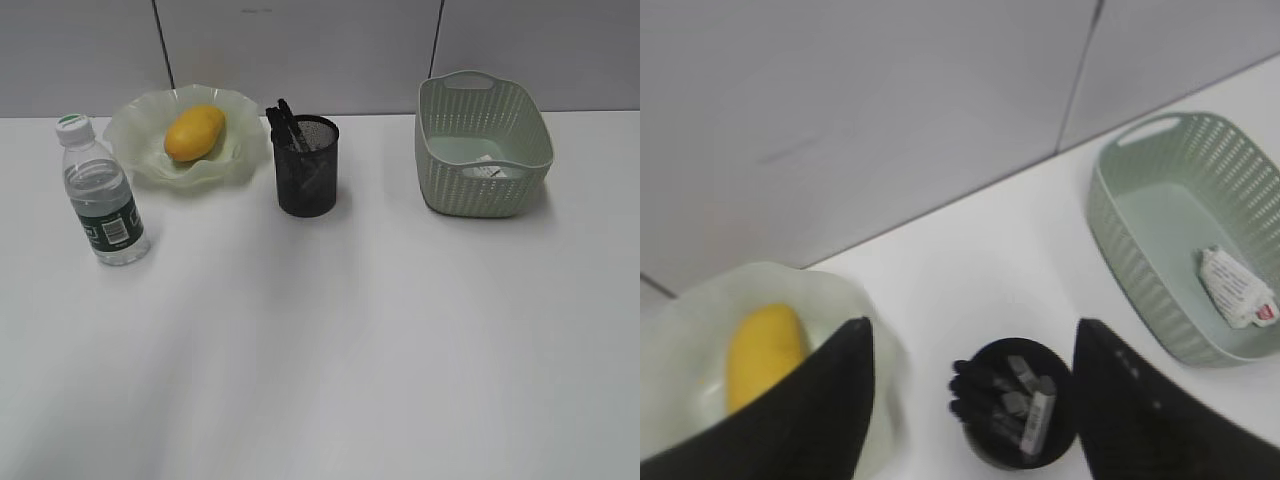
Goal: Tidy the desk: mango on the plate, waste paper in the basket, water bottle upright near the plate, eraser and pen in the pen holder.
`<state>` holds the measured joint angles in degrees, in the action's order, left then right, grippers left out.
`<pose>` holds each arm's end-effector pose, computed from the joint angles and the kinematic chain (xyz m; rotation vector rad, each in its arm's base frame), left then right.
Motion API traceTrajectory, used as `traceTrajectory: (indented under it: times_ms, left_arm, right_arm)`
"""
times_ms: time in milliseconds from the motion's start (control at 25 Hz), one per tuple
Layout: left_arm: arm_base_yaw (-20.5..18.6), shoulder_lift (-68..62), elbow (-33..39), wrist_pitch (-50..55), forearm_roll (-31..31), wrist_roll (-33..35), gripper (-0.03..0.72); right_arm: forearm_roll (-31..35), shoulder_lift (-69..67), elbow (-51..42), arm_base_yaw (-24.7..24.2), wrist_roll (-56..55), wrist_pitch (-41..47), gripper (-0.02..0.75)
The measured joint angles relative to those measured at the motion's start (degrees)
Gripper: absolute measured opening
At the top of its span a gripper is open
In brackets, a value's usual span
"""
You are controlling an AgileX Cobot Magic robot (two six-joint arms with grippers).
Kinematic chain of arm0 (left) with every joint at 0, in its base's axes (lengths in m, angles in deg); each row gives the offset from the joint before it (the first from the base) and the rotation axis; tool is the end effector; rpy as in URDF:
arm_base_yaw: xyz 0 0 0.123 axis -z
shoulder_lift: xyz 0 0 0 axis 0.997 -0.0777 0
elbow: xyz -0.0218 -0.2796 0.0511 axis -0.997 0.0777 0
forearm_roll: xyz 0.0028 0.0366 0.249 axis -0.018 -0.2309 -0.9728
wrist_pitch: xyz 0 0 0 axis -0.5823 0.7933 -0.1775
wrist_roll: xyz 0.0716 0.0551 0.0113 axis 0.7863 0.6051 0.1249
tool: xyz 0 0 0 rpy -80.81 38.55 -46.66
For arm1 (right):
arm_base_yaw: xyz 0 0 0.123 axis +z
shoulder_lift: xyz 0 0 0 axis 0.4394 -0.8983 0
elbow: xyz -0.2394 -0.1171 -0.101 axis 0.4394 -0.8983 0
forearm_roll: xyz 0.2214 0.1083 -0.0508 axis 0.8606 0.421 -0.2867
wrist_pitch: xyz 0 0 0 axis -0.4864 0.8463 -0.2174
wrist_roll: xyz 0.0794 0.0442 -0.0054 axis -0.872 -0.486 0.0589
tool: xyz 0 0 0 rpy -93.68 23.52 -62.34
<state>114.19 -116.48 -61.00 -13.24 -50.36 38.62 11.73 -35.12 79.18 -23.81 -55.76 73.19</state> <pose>0.4099 -0.2233 0.4040 0.5223 2.2172 -0.2777 0.0134 -0.0014 0.2801 -0.0073 2.1320 0.0132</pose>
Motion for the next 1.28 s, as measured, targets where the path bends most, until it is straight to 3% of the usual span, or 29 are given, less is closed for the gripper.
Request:
traceTrajectory:
  times_ms: [160, 320, 520, 640, 720, 880, 1040, 1280]
  left_arm:
    - [-5.79, 5.1, -0.11, 5.44, -1.09, 0.05, 0.476]
    - [-14.56, 8.22, 0.66, 8.65, -2.73, 0.05, 0.476]
    - [-24.76, 16.0, 7.53, 8.84, -4.24, 0.1, 0.476]
    - [-29.97, 23.76, 19.54, 8.55, -2.47, 2.62, 0.476]
    - [-31.79, 30.16, 31.23, 8.63, -1.65, 4.63, 0.476]
    - [-32.12, 46.04, 52.98, 8.16, -0.82, 5.62, 0.476]
    - [-32.12, 63.46, 69.97, 3.4, -0.41, 5.67, 0.476]
    - [-32.12, 85.47, 85.79, 1.22, -0.21, 5.67, 0.476]
  right_arm:
    - [0.0, 0.0, 0.0, 0.0, 0.0, 0.0, 0.351]
    - [0.0, 0.0, 0.0, 0.0, 0.0, 0.0, 0.351]
    - [0.0, 0.0, 0.0, 0.0, 0.0, 0.0, 0.351]
    - [0.0, 0.0, 0.0, 0.0, 0.0, 0.0, 0.351]
    - [0.0, 0.0, 0.0, 0.0, 0.0, 0.0, 0.351]
    - [0.0, 0.0, 0.0, 0.0, 0.0, 0.0, 0.351]
    - [0.0, 0.0, 0.0, 0.0, 0.0, 0.0, 0.351]
    - [0.0, 0.0, 0.0, 0.0, 0.0, 0.0, 0.351]
